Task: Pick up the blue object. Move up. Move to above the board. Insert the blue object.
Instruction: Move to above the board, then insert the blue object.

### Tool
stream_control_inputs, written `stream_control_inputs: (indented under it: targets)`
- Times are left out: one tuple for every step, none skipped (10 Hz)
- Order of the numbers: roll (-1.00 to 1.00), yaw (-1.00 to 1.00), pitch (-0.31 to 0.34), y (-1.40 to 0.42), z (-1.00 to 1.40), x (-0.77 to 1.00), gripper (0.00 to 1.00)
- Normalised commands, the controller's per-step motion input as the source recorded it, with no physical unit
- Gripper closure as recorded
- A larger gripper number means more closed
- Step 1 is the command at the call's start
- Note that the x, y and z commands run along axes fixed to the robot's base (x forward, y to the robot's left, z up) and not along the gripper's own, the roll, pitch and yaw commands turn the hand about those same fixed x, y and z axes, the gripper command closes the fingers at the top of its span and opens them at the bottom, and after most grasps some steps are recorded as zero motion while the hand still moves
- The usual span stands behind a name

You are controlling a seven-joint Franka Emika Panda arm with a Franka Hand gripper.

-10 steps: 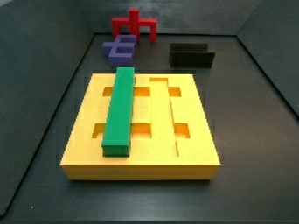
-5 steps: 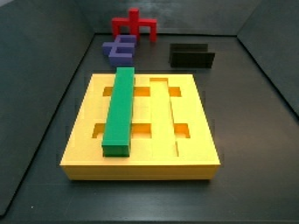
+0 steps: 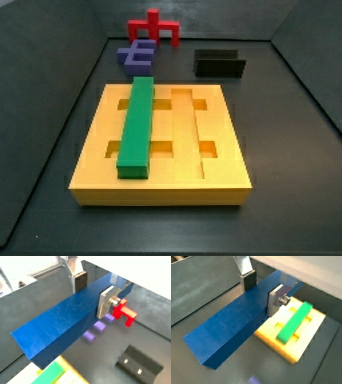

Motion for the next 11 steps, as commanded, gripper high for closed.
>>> stream_control_inputs:
  targets:
    - [0.0,0.03,0.068,-1.4,0.22,0.0,1.0]
    - [0.0,0.02,0.077,-1.4,0.22,0.02,1.0]
    - [0.01,0.01,0.11,-1.4,0.23,0.06,1.0]
    - [0.02,0.01,0.152,-0.72,0.13,0.08,1.0]
    - [0.02,0.01,0.164,-0.47,0.09,0.09,1.0]
    - [0.01,0.01,0.14,-0.23,0.05,0.08,1.0]
    - [-0.03,0.0,-0.011,0.0,-0.03,0.0,1.0]
    - [-0.04,0.0,-0.021,0.0,-0.07,0.0,1.0]
    - [-0.08,0.0,-0.06,0.0,-0.23,0.0,1.0]
    - [0.0,0.0,-0.156,-0.06,-0.63,0.03,1.0]
    - [0.0,0.0,-0.21,-0.13,-0.83,0.05,1.0]
